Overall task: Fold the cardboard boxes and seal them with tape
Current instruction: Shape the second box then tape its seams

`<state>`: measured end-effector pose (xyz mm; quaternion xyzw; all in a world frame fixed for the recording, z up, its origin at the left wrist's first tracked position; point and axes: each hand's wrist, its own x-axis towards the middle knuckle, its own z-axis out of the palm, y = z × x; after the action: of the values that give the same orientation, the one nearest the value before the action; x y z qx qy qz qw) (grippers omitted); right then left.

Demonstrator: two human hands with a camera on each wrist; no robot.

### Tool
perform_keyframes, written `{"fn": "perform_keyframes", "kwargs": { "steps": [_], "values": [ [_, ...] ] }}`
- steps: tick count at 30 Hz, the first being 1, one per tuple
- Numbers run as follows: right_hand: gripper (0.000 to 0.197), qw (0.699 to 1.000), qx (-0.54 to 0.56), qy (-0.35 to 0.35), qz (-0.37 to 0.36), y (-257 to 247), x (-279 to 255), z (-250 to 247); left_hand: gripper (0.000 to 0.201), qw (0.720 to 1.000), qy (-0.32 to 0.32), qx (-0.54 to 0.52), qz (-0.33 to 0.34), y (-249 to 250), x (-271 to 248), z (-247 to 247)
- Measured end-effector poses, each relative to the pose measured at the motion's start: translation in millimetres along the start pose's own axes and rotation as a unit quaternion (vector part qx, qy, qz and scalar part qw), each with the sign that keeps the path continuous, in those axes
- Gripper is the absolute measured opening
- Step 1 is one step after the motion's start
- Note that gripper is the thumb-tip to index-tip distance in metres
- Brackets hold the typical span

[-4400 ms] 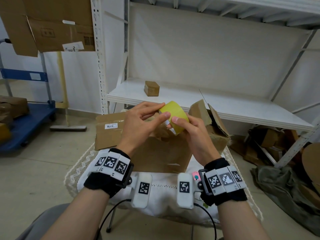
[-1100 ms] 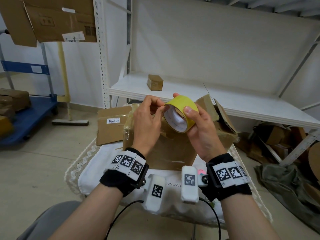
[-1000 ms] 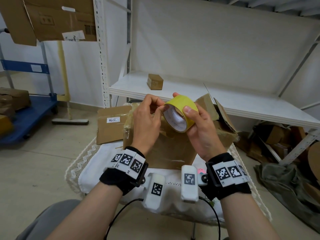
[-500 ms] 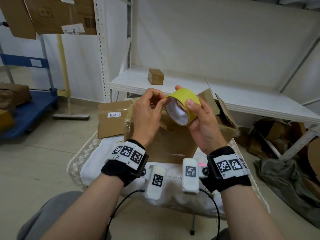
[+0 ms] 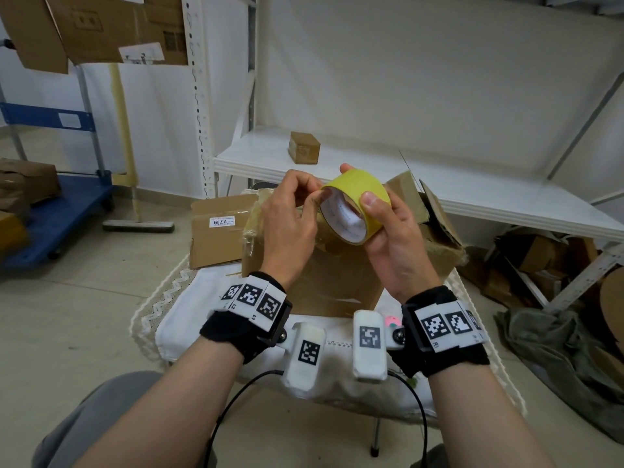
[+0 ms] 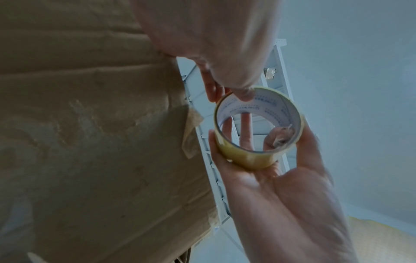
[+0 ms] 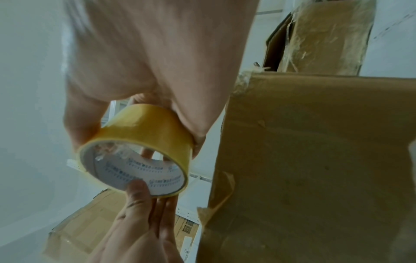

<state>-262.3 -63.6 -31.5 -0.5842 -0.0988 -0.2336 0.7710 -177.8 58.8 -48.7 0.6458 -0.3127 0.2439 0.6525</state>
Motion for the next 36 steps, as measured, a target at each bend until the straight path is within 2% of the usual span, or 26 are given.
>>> {"fn": "perform_keyframes", "kwargs": {
  "steps": [3, 9, 14, 20, 36],
  "values": [
    [0.031, 1.000, 0.003, -0.003, -0.002, -1.7, -0.9, -0.8, 0.012, 1.000, -0.009, 0.000, 0.005, 2.5, -0.6, 0.9],
    [0.035, 1.000, 0.004, 0.009, -0.006, -4.1, -1.3, -3.2, 0.013, 0.995, -0.009, -0.080, -0.065, 6.3, 2.0, -1.7],
    [0.032, 1.000, 0.006, 0.007, -0.005, -4.2, -1.2, -1.6, 0.010, 0.990, 0.021, -0.111, -0.086, 4.2, 2.8, -4.3],
    [0.029, 1.000, 0.011, 0.007, -0.010, -2.3, -0.7, -1.8, 0.008, 0.992, -0.014, -0.096, -0.075, 4.9, 2.9, -3.8],
    [0.035, 0.999, 0.035, 0.005, -0.011, 0.4, 3.5, -0.2, 0.013, 0.990, 0.012, -0.116, -0.082, 3.8, 4.2, -2.8]
  ]
}}
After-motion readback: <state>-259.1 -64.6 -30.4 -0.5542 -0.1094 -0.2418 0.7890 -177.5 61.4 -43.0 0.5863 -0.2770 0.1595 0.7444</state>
